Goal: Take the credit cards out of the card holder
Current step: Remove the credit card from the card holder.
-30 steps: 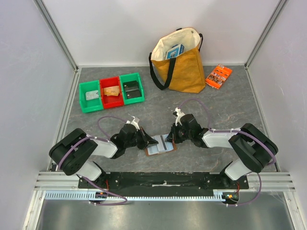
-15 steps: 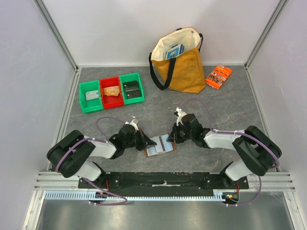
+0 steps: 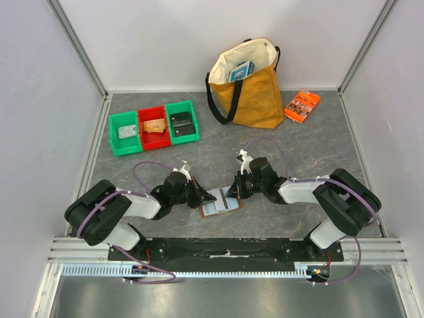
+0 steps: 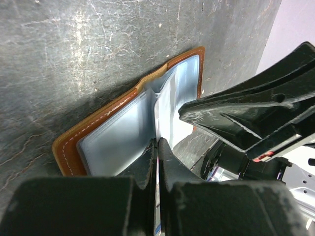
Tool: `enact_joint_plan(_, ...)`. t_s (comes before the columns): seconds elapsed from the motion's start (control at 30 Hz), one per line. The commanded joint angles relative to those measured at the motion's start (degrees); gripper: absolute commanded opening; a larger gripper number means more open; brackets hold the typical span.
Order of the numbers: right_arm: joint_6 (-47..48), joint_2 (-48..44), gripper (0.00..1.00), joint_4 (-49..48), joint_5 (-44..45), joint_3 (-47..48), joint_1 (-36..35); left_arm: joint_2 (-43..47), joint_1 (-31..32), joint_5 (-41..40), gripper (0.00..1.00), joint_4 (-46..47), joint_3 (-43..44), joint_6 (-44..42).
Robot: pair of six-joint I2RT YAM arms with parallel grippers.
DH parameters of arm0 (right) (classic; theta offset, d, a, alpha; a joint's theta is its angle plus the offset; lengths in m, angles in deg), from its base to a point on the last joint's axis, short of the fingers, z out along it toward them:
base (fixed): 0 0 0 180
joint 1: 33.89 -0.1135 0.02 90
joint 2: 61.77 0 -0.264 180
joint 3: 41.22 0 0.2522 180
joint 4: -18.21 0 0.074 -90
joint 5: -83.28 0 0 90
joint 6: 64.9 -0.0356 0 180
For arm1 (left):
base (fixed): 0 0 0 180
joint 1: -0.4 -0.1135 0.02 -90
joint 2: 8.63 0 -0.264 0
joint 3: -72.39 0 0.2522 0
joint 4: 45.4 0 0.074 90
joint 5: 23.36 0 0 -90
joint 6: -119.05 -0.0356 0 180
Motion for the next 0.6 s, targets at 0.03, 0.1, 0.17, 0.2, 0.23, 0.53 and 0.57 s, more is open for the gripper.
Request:
enact_joint_plan(0.03,-0.7,2.2,0.0,-0.1,1.5,-0.1,0.2,0.3,-0.3,0.0,0.02,0.2,0.5,-2.2)
enact_joint_plan(0.1,-0.6,2.7,0.0,1.5,2.1,-0.3,0.2,0.5,-0.3,-0.1,0.02,0.2,0.3,-2.1)
enact_joint_plan(0.17,-0.7,3.0,0.0,3.4,3.5,-0.6,0.2,0.6,-0.4,-0.2,0.02,0.1,0.2,-1.9)
enact_joint_plan(0.2,-0.8,2.9,0.0,4.3,4.3,-0.8,0.3,0.6,-0.3,-0.3,0.02,0.2,0.2,-1.7)
enact_joint_plan(0.23,-0.7,2.9,0.0,5.4,5.0,-0.9,0.3,0.7,-0.4,-0.2,0.02,0.2,0.1,-1.6)
enact_joint_plan(0.53,0.6,2.7,0.0,10.8,8.9,-0.8,0.7,2.5,-0.3,-0.3,0.02,0.3,-1.2,-0.3)
enact_joint_plan(0.57,0.6,2.9,0.0,10.8,8.8,-0.7,0.8,2.7,-0.3,-0.3,0.02,0.3,-1.4,-0.1)
